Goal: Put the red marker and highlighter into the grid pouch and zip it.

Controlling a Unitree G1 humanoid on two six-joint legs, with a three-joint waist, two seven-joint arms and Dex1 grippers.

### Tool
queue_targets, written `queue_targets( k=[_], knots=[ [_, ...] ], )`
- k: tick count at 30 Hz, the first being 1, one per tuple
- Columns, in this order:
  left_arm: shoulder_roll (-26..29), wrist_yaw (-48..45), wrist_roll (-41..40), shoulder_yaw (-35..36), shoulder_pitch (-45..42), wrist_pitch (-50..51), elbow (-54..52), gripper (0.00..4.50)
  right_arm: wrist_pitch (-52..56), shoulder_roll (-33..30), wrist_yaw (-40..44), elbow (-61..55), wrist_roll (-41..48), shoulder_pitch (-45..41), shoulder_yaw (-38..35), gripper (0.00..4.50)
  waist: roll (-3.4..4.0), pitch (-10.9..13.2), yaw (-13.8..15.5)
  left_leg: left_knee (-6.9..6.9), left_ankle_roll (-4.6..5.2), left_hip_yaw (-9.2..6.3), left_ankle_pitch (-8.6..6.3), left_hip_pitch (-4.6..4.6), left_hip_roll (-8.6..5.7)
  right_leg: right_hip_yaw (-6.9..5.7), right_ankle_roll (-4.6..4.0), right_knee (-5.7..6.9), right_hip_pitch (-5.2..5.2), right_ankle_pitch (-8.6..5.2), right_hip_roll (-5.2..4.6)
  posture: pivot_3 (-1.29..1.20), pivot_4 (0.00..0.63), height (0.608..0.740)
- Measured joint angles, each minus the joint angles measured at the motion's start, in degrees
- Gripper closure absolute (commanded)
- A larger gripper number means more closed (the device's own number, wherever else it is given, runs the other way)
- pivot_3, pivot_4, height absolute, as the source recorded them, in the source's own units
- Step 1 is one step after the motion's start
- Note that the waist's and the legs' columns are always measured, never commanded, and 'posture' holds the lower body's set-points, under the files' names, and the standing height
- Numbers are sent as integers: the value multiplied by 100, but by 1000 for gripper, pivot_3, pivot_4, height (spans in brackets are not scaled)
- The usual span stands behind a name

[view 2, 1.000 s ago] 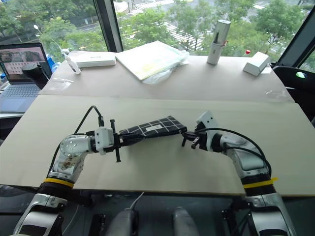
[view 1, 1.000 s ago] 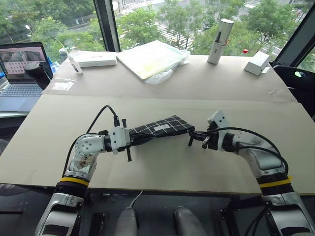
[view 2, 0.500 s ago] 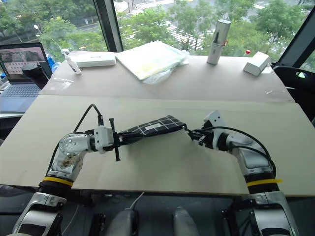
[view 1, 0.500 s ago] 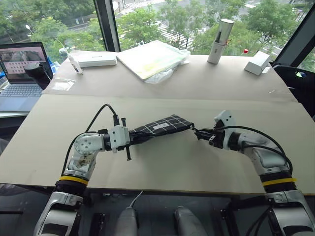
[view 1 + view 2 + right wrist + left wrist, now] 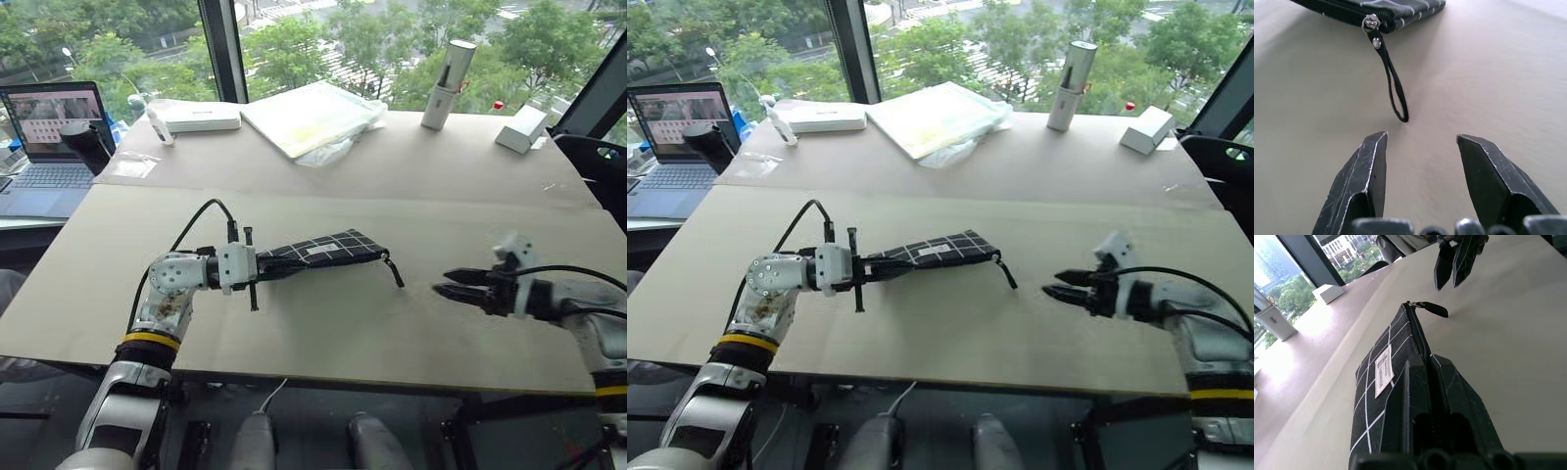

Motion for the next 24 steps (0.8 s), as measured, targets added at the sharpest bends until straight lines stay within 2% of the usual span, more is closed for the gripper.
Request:
queue_targets(
  k=[4, 10, 12, 13, 15, 16, 17, 22, 24],
  knots=[
    [-377, -457, 0, -120, -503, -479, 667, 4500, -2, -34, 144, -611, 391, 747, -590, 1969, -1, 1, 4, 7, 0, -8, 0, 0, -4, -1, 1, -4, 13, 0, -1, 0, 150, 740],
    [-928, -832, 25, -274, -1022, -1037, 1525, 4500, 64, 250, -154, -1135, 595, 1084, -739, 1969, -3, 2, -34, 13, 0, -20, 0, 1, -8, -1, 19, -4, 21, -11, 1, 0, 150, 740],
    [-1044, -916, 81, -312, -1192, -1232, 1870, 3747, 108, 342, -287, -1267, 649, 1148, -738, 1925, -4, 2, -30, 13, 1, -25, 0, 1, -13, -1, 19, -5, 26, -11, 0, 0, 150, 740],
    [-1089, -939, 110, -314, -1266, -1260, 2056, 3597, 118, 375, -344, -1305, 652, 1163, -731, 1925, -4, 2, -26, 13, 1, -29, 0, 1, -16, -1, 19, -6, 30, -11, 0, 0, 150, 740],
    [-1135, -1009, 149, -309, -1381, -1287, 2434, 2805, 131, 415, -450, -1398, 659, 1206, -729, 1925, -4, 3, -24, 14, 1, -36, 0, 1, -22, 1, 24, -9, 35, -14, -1, 0, 150, 740],
    [-1133, -1016, 150, -295, -1383, -1302, 2515, 2609, 133, 415, -490, -1413, 662, 1213, -730, 1925, -4, 2, -26, 14, 1, -38, 0, 1, -23, 1, 25, -11, 38, -15, -1, 0, 150, 740],
    [-1133, -1015, 150, -281, -1383, -1312, 2540, 2107, 134, 415, -507, -1414, 662, 1215, -730, 1925, -5, 3, -26, 14, 1, -41, 0, 0, -23, 1, 25, -12, 40, -14, -1, 0, 150, 740],
    [-1035, -847, 89, -84, -1271, -1209, 2270, 262, 133, 414, -586, -1364, 666, 1181, -719, 1925, -4, 3, -23, 14, 1, -48, 0, 5, -26, 0, 25, -17, 54, -14, -1, 0, 150, 740],
    [-942, -755, -22, -11, -1098, -795, 1924, 107, 132, 413, -596, -1268, 659, 1135, -719, 1925, -4, 3, -27, 14, 1, -50, 0, 11, -26, 0, 25, -19, 63, -15, -1, 0, 150, 740]
  ],
)
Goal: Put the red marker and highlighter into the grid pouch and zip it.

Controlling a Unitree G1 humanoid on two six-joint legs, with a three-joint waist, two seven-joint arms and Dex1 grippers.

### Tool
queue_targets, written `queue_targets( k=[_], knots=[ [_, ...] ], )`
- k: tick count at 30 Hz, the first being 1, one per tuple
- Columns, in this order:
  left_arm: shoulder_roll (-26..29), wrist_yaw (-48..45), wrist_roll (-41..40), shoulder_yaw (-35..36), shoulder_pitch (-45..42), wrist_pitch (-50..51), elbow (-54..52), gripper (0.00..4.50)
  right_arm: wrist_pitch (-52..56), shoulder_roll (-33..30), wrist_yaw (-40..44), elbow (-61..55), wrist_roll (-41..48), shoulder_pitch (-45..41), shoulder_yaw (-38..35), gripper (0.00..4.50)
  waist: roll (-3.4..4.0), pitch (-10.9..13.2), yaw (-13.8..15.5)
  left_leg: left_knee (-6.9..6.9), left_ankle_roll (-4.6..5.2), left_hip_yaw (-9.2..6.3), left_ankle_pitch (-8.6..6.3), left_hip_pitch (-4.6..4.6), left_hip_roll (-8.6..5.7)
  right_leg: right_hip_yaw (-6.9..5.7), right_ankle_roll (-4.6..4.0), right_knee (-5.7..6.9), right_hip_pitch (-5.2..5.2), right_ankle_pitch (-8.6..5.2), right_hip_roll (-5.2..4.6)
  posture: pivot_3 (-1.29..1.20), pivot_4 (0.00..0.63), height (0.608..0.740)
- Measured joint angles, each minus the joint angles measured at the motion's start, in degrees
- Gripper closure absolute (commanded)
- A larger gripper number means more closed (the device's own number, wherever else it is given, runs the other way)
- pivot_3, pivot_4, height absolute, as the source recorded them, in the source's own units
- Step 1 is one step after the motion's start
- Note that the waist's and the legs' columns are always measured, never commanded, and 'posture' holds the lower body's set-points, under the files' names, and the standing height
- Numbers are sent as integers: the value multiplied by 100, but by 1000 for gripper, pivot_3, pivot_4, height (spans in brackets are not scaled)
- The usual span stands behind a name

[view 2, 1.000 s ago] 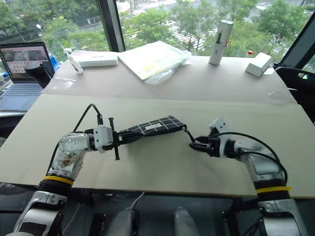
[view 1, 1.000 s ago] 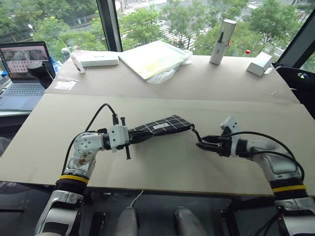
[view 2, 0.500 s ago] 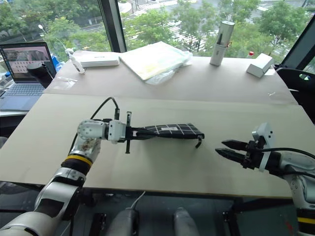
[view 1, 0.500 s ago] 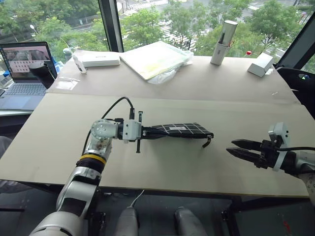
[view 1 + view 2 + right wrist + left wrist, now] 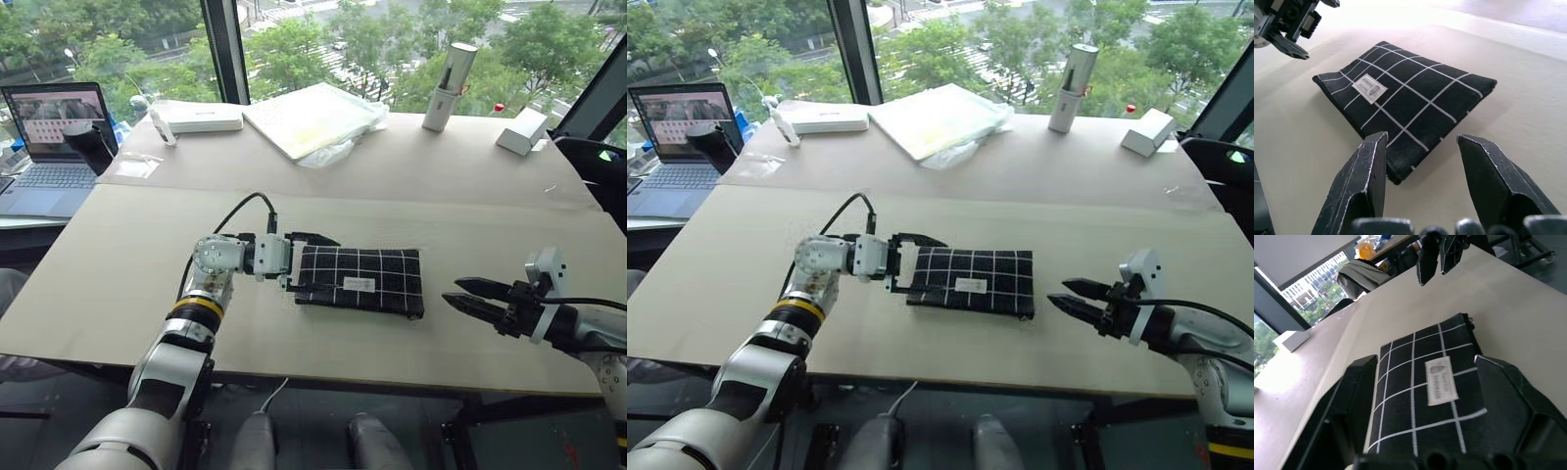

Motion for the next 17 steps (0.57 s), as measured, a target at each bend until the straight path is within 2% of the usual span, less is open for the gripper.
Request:
queue_targets(
  k=[1, 3, 4, 7, 9, 12, 17],
  knots=[
    [38, 34, -43, 39, 72, 189, -120, 107, 0, -1, -5, 49, -5, -2, -2, 1925, 0, 0, -2, 0, 0, 0, 0, 3, 0, 0, 0, 0, 3, 0, 0, 0, 150, 740],
    [303, 341, -464, 97, 662, 1860, -1386, 107, -29, -4, 5, 267, -42, -228, 53, 1925, 3, 0, -26, 0, 0, -1, 0, 5, 0, 1, 4, -1, 7, -2, -1, 0, 150, 740],
    [406, 533, -626, 136, 896, 2389, -1823, 107, -46, -5, 16, 355, -75, -329, 82, 1925, 3, 1, -60, 0, 1, -2, -1, 6, 0, 1, 4, 0, 7, -3, 0, 0, 150, 740],
    [835, 1609, -1248, 458, 1754, 4665, -3493, 107, -191, -22, 69, 885, -205, -664, 210, 1925, 6, 3, -134, -1, 1, -8, -1, 7, 1, -2, -1, 5, 8, -5, 0, 0, 150, 740],
    [1119, 2261, -1364, 762, 2138, 5560, -4144, 107, -286, -22, 121, 1179, -291, -813, 261, 1925, 7, 4, -140, -1, 1, -10, -1, 10, 1, -3, 1, 3, 10, -6, -1, 0, 150, 740],
    [1482, 2938, -1436, 1176, 2725, 6349, -4778, 107, -460, -28, 165, 1570, -454, -959, 318, 1925, 8, 5, -125, -2, 1, -9, -1, 12, 0, -5, 1, -2, 16, -7, -3, 0, 150, 740],
    [1584, 3539, -1442, 1813, 3608, 6496, -5160, 107, -663, 61, 253, 2201, -642, -1328, 492, 1925, 7, 6, -125, -2, 1, -7, -1, 15, -1, -5, -2, -3, 16, -7, -4, 0, 150, 740]
  ],
)
